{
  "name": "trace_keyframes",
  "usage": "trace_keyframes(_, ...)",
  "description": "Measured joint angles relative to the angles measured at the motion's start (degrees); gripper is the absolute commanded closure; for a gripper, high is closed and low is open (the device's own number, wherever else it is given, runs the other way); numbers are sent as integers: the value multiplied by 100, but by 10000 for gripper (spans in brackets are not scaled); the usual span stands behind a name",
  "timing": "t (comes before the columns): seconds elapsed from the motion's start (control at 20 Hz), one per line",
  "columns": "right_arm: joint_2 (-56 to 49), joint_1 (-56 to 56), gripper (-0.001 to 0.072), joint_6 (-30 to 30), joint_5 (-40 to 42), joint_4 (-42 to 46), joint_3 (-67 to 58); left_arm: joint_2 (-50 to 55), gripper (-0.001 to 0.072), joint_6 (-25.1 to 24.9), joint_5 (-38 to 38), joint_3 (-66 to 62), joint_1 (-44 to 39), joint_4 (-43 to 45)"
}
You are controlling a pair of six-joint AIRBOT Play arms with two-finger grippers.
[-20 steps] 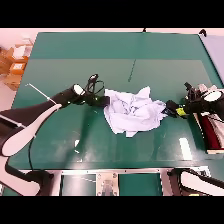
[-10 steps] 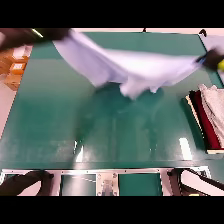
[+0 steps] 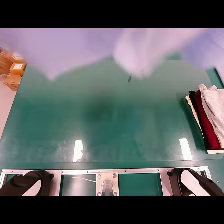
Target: Fold the shirts.
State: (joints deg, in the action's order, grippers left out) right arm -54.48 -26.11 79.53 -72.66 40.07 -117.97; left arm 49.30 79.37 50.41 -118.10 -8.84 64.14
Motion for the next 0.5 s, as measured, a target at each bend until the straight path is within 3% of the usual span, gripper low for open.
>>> trace_keyframes(0.25, 328, 221, 692, -83, -192, -118, 1261, -22, 686, 35, 433, 640, 9, 492)
trace_keyframes(0.4, 299, 704, 691, -267, -28, -122, 2874, 98, 686, 190, 404, 2063, 11, 997)
trace_keyframes(0.5, 153, 1062, 692, -442, 564, -151, 4118, 442, 687, 262, 48, 3161, 11, 1102)
